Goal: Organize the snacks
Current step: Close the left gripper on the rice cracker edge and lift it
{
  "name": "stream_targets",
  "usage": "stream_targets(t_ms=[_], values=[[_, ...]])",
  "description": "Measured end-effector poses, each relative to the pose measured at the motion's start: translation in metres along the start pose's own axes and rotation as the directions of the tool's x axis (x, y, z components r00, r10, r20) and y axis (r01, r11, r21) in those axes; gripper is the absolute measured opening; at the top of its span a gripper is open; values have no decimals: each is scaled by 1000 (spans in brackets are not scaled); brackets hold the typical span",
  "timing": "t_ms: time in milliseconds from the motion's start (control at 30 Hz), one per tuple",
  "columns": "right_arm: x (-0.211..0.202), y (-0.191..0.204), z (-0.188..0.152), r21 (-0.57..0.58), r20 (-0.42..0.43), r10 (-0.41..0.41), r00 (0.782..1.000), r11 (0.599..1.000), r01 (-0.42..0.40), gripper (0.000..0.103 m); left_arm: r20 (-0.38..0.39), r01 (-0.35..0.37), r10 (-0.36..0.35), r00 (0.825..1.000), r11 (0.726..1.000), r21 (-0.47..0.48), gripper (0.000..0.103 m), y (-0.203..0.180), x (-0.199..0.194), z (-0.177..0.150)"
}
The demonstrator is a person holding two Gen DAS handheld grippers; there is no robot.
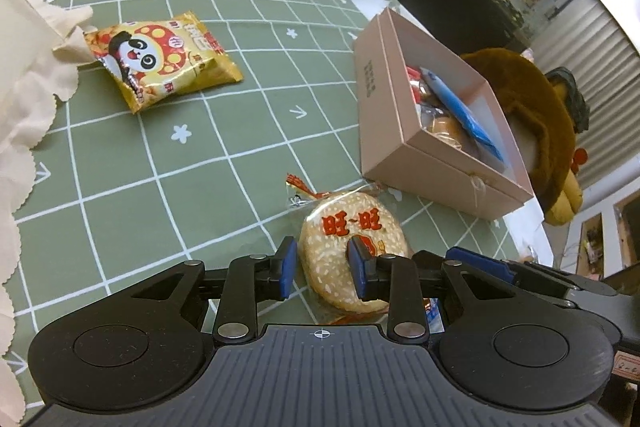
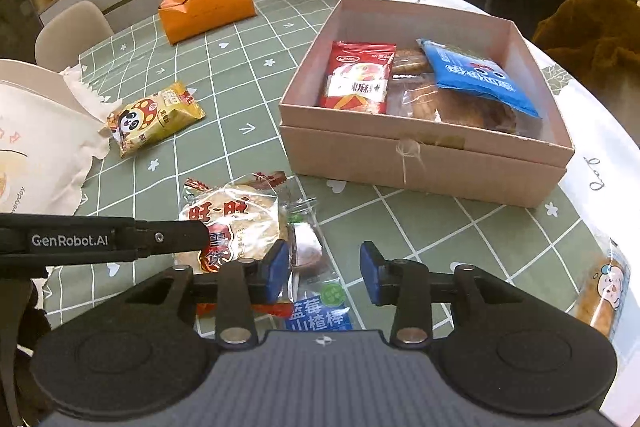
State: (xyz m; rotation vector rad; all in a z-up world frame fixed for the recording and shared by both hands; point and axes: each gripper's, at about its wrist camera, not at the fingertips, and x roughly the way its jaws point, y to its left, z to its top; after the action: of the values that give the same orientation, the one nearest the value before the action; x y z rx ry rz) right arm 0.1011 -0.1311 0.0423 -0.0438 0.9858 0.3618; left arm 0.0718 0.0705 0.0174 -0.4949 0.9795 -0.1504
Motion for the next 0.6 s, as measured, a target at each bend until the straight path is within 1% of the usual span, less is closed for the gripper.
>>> stream_targets(t_ms=[100,200,300,467,533,600], values=[[0,-2,-1,5,2,-1,1000,1000,1,38,-3,28,-28,1000,999,-15,33,3,0,0],[0,-4,-2,9,5,-6,1000,1000,6,38,-18,88,-90,996,993,-82,33,14,4,-2],[-1,-7,-4,16,9,-14,1000,1000,14,38,-8,146,-149,989,980,-136,33,19,9,-3],[2,-16,-5,47,1,-14,1000,999,14,39,20,233,-232,973,964,-130,34,9,25,4],[3,-19,-6,59,-7,-12,1000,998,12,38,12,246,-246,969,960,-132,34,3,28,6],[6,-20,-7,61,-21,-15,1000,998,16,39,3,244,-245,970,965,-94,34,-9,29,7]])
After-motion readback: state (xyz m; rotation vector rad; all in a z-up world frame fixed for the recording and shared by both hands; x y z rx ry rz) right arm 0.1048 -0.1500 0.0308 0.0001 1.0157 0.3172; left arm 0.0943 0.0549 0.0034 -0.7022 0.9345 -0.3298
